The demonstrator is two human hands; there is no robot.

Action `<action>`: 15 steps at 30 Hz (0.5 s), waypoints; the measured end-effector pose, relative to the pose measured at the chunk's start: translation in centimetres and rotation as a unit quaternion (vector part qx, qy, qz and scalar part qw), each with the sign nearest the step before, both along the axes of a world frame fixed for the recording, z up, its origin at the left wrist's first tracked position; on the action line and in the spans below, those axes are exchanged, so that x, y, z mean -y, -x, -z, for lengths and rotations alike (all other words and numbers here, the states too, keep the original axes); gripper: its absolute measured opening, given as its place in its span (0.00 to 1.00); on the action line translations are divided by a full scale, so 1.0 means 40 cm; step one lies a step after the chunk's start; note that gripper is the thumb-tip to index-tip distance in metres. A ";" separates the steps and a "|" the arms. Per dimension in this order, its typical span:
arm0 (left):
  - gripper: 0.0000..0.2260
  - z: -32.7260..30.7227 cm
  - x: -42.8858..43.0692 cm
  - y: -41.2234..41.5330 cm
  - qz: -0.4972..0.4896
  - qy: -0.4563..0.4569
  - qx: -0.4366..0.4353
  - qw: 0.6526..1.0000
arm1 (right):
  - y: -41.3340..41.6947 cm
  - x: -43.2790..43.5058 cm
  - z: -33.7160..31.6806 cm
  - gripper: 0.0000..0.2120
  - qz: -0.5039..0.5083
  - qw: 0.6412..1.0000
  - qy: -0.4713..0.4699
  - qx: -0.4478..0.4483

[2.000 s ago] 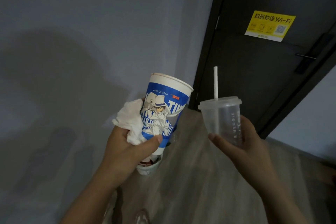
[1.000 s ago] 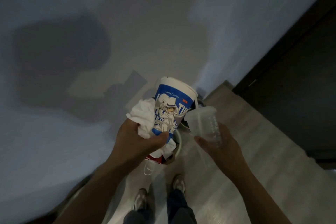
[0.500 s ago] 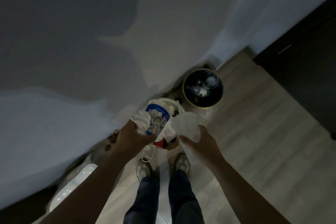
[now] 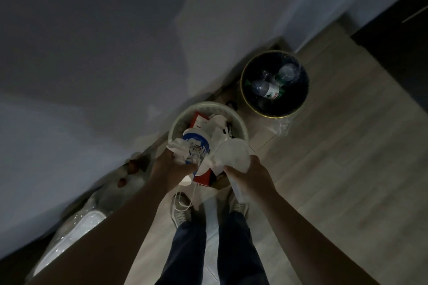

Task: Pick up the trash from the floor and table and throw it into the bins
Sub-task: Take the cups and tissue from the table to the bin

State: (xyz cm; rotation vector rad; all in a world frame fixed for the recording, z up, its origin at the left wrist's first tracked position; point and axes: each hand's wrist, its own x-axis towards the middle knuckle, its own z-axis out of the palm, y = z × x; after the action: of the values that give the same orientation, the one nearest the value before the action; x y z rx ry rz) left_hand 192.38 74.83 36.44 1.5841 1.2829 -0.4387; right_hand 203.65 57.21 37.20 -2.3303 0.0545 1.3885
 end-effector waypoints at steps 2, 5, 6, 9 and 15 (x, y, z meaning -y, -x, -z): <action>0.23 0.056 -0.007 -0.006 0.003 -0.015 -0.001 1.000 | -0.006 -0.011 0.058 0.39 0.005 1.000 0.000 -0.002; 0.24 0.120 -0.018 -0.016 0.024 -0.050 0.006 0.998 | -0.017 -0.026 0.134 0.40 0.025 1.000 -0.016 0.002; 0.23 0.138 -0.021 -0.018 0.031 -0.064 0.005 0.997 | -0.019 -0.029 0.158 0.41 0.030 0.999 -0.024 0.007; 0.23 0.190 -0.027 -0.020 0.049 -0.074 0.000 0.996 | -0.017 -0.036 0.220 0.39 0.001 0.999 -0.036 0.017; 0.18 0.258 -0.043 -0.039 0.089 -0.069 -0.038 0.993 | -0.006 -0.041 0.283 0.34 -0.028 0.998 -0.020 0.061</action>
State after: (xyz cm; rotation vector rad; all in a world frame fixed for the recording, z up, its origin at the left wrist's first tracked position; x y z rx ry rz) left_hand 193.92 76.56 26.12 1.8219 1.2558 -0.5367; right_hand 203.90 58.87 25.87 -2.3939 -0.0738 1.2587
